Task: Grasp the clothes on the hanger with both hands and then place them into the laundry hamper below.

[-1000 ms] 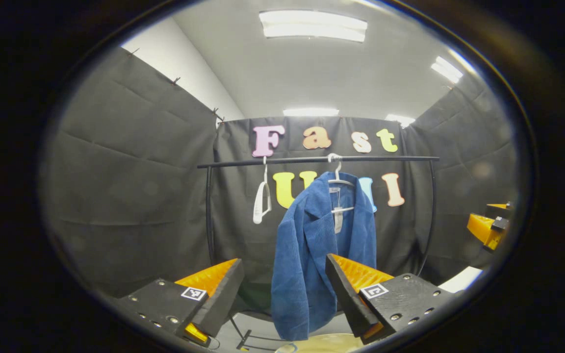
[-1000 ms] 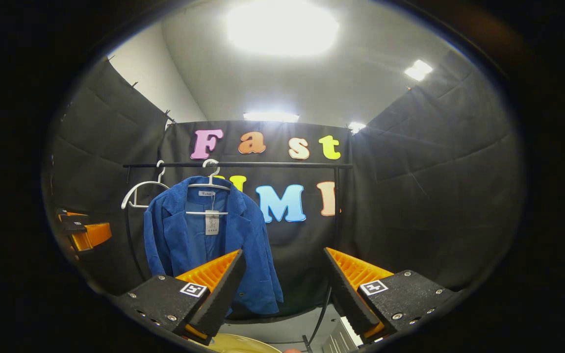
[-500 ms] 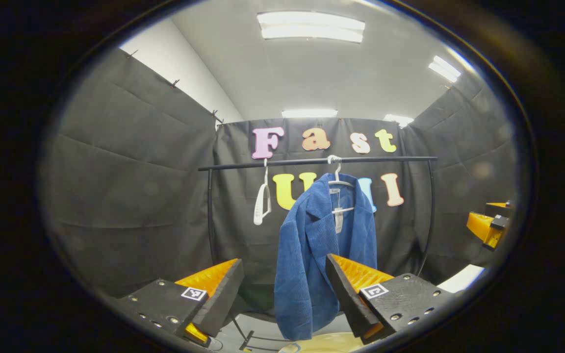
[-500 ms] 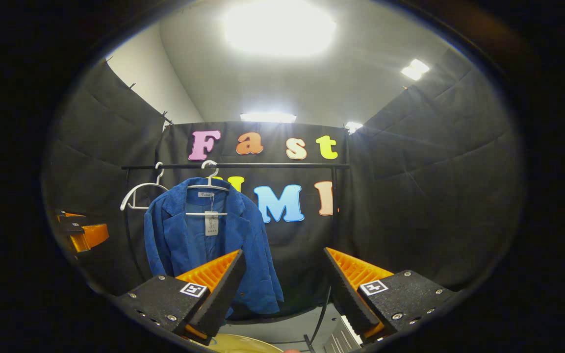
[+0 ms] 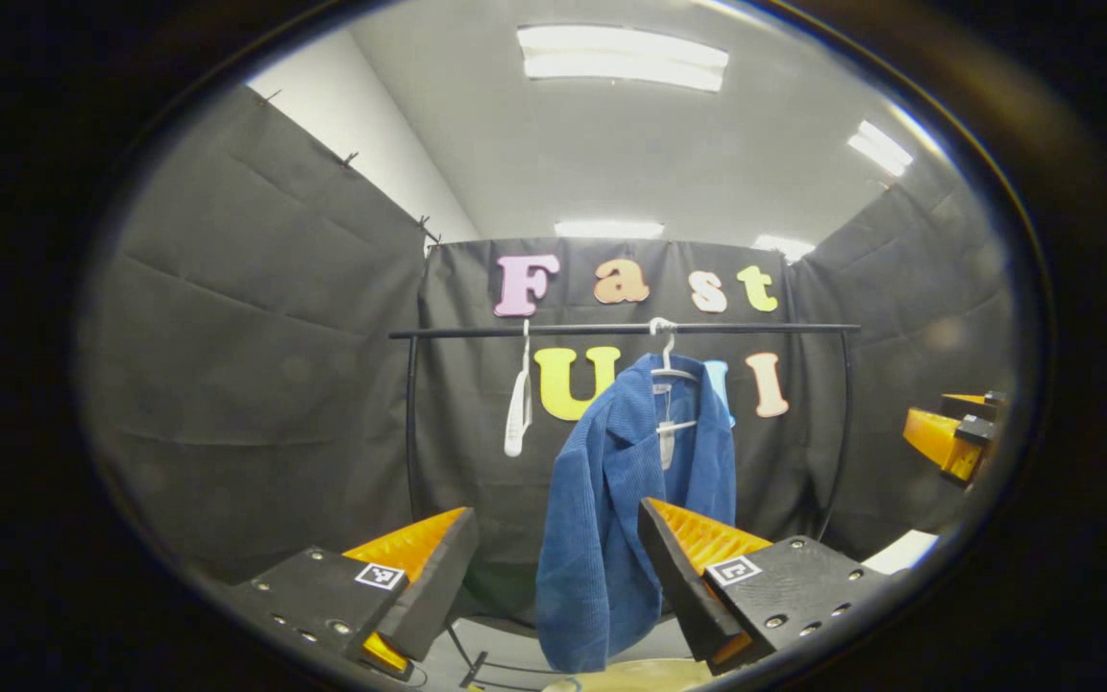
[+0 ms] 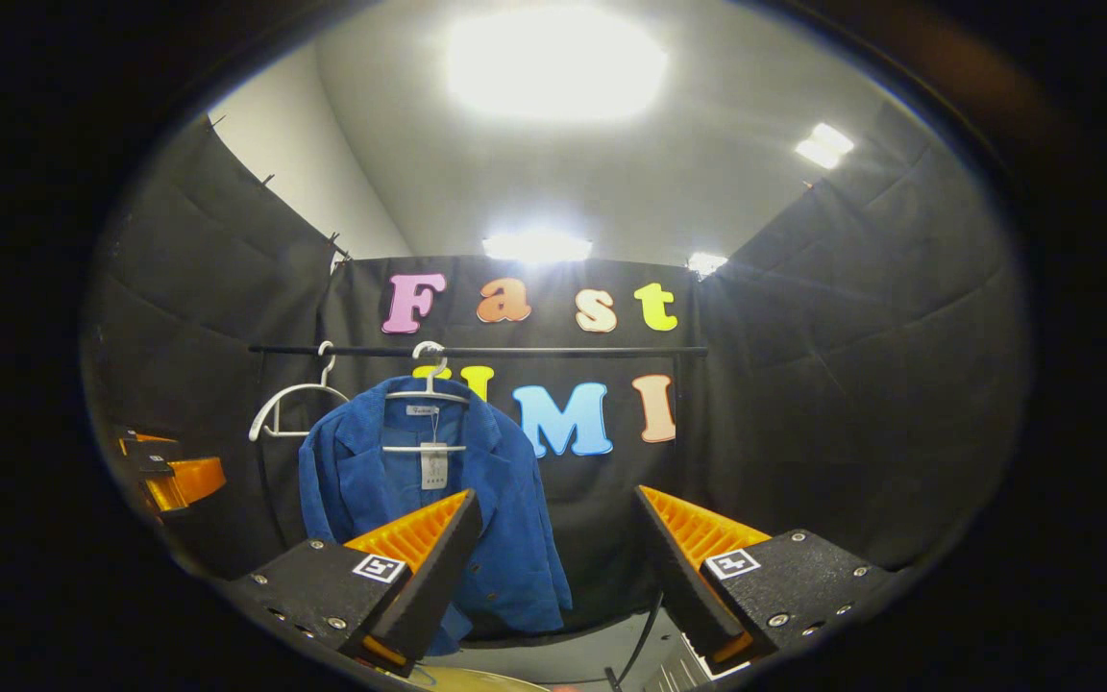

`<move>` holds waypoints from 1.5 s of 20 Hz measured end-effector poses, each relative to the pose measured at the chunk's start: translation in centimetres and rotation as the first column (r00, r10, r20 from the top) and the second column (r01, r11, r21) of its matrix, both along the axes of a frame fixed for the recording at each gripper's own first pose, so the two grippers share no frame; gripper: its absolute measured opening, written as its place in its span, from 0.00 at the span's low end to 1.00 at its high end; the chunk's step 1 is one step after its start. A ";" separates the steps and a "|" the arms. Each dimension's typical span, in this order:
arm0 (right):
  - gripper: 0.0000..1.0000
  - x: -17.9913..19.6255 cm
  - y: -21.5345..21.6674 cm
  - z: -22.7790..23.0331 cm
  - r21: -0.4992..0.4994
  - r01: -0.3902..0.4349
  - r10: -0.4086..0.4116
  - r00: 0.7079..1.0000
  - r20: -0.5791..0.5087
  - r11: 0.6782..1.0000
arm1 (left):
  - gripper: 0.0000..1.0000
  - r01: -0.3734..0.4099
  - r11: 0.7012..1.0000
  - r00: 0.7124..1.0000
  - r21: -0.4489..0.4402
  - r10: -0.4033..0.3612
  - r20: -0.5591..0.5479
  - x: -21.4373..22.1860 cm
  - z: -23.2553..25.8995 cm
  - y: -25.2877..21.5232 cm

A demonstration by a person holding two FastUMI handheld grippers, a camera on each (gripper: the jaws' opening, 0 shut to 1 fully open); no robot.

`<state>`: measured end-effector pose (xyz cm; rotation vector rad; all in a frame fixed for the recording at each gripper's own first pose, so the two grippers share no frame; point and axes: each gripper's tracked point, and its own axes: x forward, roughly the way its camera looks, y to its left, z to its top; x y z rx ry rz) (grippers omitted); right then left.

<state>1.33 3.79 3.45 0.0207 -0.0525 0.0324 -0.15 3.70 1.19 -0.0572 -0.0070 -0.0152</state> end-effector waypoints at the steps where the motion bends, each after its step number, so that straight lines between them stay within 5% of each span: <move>1: 0.97 0.3 0.3 0.4 0.008 -0.002 0.002 1.000 0.007 1.000 | 0.99 0.022 1.000 1.000 -0.015 -0.022 0.003 0.0 0.3 -0.3; 17: 0.97 10.1 2.9 3.8 0.099 -0.174 0.167 0.983 0.077 0.980 | 0.99 -0.012 0.999 1.000 -0.033 0.012 -0.001 7.8 1.8 -6.0; 30: 0.97 23.1 4.8 -2.1 0.111 -0.312 0.317 0.948 -0.026 0.943 | 0.97 -0.117 0.991 0.990 0.061 0.121 -0.069 17.0 -1.2 -9.8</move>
